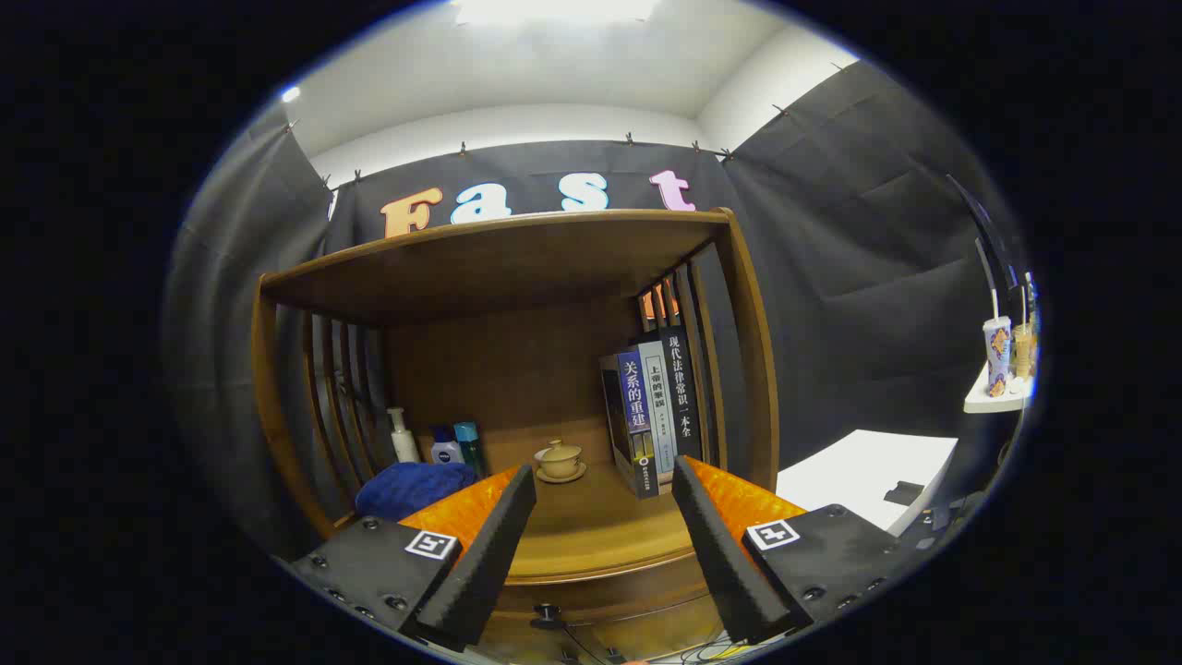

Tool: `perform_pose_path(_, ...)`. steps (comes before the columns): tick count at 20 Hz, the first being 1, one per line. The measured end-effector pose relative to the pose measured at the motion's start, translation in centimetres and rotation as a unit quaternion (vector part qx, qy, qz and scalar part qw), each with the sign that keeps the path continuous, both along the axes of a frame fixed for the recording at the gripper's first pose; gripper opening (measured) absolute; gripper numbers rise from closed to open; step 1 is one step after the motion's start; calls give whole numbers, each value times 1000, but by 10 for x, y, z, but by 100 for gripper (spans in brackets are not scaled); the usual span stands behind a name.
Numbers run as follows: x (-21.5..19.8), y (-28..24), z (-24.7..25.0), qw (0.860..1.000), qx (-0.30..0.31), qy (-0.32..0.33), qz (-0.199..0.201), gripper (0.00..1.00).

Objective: Pull open the drawer, take out the items inside it, and place them on the countertop above the cabinet.

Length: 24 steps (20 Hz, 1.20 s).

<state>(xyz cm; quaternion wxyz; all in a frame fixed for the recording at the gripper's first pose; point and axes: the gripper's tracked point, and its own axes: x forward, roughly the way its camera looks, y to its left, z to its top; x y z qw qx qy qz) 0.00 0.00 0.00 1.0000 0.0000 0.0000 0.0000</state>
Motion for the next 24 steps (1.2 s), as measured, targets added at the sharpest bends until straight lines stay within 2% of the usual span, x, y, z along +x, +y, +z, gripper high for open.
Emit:
perform_pose_path(14,-2,-4,-2,1000,-2,0,-10,98)
perform_pose_path(24,-4,7,-8,1000,-2,6,2,98)
